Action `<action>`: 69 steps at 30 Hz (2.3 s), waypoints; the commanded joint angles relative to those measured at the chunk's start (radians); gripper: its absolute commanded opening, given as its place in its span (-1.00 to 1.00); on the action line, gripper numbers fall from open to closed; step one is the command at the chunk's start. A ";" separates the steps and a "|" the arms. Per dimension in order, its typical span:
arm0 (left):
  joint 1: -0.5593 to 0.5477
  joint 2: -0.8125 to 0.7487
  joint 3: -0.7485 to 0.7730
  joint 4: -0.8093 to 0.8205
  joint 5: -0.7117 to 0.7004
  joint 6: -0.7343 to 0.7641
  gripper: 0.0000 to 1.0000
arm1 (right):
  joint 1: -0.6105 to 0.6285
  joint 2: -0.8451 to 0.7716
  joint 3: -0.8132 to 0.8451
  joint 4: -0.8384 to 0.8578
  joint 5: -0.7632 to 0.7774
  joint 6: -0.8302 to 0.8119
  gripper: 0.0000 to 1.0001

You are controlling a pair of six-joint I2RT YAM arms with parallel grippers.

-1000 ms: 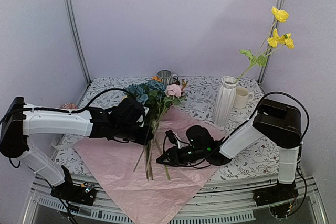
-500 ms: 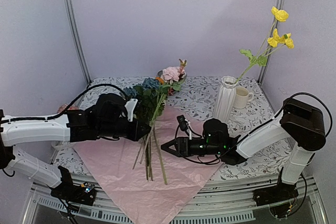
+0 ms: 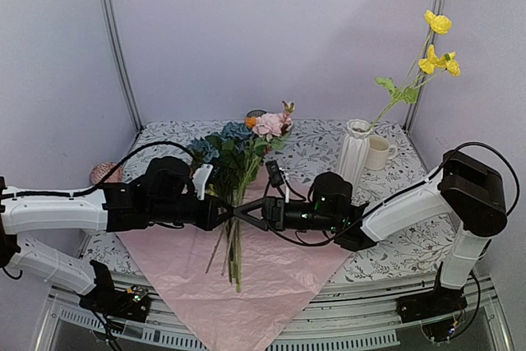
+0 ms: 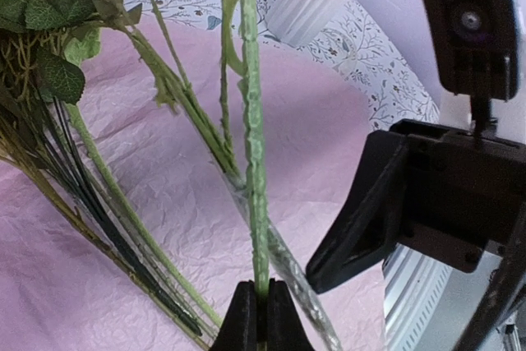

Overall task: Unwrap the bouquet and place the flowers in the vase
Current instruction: Adjust the fake flower on the flattened wrapping paper.

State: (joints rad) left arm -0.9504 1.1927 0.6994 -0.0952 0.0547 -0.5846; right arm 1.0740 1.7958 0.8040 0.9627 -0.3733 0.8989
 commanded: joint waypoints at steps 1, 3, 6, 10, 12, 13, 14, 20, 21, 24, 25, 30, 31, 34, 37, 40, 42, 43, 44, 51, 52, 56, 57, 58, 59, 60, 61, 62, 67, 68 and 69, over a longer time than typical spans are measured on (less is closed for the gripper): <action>0.009 0.019 -0.013 0.074 0.032 0.000 -1.00 | 0.008 0.057 0.054 -0.090 -0.004 0.012 0.17; 0.008 0.028 -0.014 0.082 0.037 -0.001 -1.00 | 0.008 0.084 0.069 -0.122 0.002 0.016 0.11; 0.008 0.044 -0.015 0.089 0.044 -0.004 -1.00 | 0.007 0.120 0.077 -0.133 0.001 0.029 -0.04; 0.009 0.054 -0.022 0.095 0.048 -0.011 -1.00 | 0.006 0.139 0.075 -0.137 0.004 0.049 -0.26; 0.009 0.054 -0.027 0.095 0.050 -0.017 -1.00 | 0.005 0.137 0.074 -0.153 0.018 0.052 -0.29; 0.009 0.054 -0.027 0.093 0.050 -0.020 -1.00 | 0.004 0.138 0.074 -0.165 0.024 0.052 -0.31; 0.009 0.054 -0.028 0.091 0.051 -0.021 -1.00 | 0.002 0.140 0.074 -0.176 0.031 0.052 -0.33; 0.009 0.068 -0.035 0.095 0.063 -0.030 -1.00 | -0.006 0.174 0.073 -0.165 0.012 0.082 -0.51; 0.010 0.070 -0.035 0.095 0.067 -0.032 -1.00 | -0.007 0.176 0.073 -0.158 0.010 0.086 -0.52; 0.009 0.077 -0.035 0.095 0.076 -0.035 -1.00 | -0.011 0.174 0.068 -0.156 0.020 0.092 -0.70; 0.009 0.077 -0.036 0.093 0.081 -0.035 -1.00 | -0.014 0.173 0.062 -0.154 0.024 0.094 -0.77; 0.009 0.071 -0.077 0.085 0.116 -0.050 -1.00 | -0.039 0.171 0.043 -0.116 0.016 0.125 -0.88; 0.009 0.066 -0.092 0.092 0.125 -0.054 -1.00 | -0.042 0.173 0.041 -0.108 0.016 0.129 -0.91; 0.009 0.051 -0.131 0.112 0.142 -0.065 -1.00 | -0.049 0.176 0.038 -0.096 0.021 0.139 -0.93; 0.009 0.035 -0.153 0.129 0.167 -0.072 -1.00 | -0.056 0.180 0.027 -0.084 0.025 0.145 -0.93; 0.007 0.021 -0.167 0.135 0.205 -0.067 -1.00 | -0.066 0.182 0.017 -0.076 0.025 0.152 -0.93; 0.006 0.009 -0.176 0.147 0.232 -0.058 -1.00 | -0.069 0.183 0.014 -0.076 0.029 0.153 -0.93; 0.004 0.001 -0.182 0.158 0.245 -0.055 -1.00 | -0.069 0.184 0.014 -0.075 0.030 0.154 -0.93; 0.004 -0.006 -0.187 0.170 0.265 -0.054 -1.00 | -0.069 0.186 0.013 -0.074 0.031 0.154 -0.93; 0.001 -0.077 -0.216 0.130 0.294 -0.100 -1.00 | -0.074 0.180 -0.005 -0.060 0.052 0.153 -0.93; 0.001 -0.093 -0.226 0.118 0.274 -0.106 -1.00 | -0.075 0.177 -0.012 -0.052 0.057 0.152 -0.93; 0.007 -0.132 -0.233 0.057 0.199 -0.105 -1.00 | -0.080 0.164 -0.040 -0.034 0.069 0.155 -0.93; 0.007 -0.137 -0.227 0.045 0.192 -0.103 -1.00 | -0.081 0.163 -0.046 -0.028 0.072 0.157 -0.93; 0.008 -0.141 -0.224 0.039 0.190 -0.101 -1.00 | -0.082 0.165 -0.048 -0.024 0.072 0.158 -0.93; 0.008 -0.145 -0.220 0.036 0.191 -0.100 -1.00 | -0.084 0.169 -0.045 -0.024 0.068 0.158 -0.93; 0.008 -0.150 -0.219 0.035 0.198 -0.099 -1.00 | -0.086 0.175 -0.039 -0.024 0.059 0.159 -0.93; 0.008 -0.157 -0.218 0.037 0.204 -0.098 -1.00 | -0.087 0.183 -0.030 -0.024 0.050 0.159 -0.93; 0.007 -0.166 -0.218 0.041 0.213 -0.097 -1.00 | -0.087 0.190 -0.020 -0.024 0.040 0.158 -0.93; 0.007 -0.242 -0.225 0.103 0.253 -0.083 -1.00 | -0.087 0.224 0.007 -0.025 0.014 0.156 -0.92; 0.007 -0.266 -0.226 0.114 0.248 -0.084 -1.00 | -0.087 0.228 0.007 -0.025 0.012 0.157 -0.91; 0.007 -0.294 -0.226 0.126 0.235 -0.085 -1.00 | -0.087 0.231 0.006 -0.025 0.011 0.159 -0.91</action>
State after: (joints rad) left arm -0.9443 0.9836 0.4732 -0.0402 0.2844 -0.6838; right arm 0.9916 1.9972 0.7921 0.9085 -0.3443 1.0584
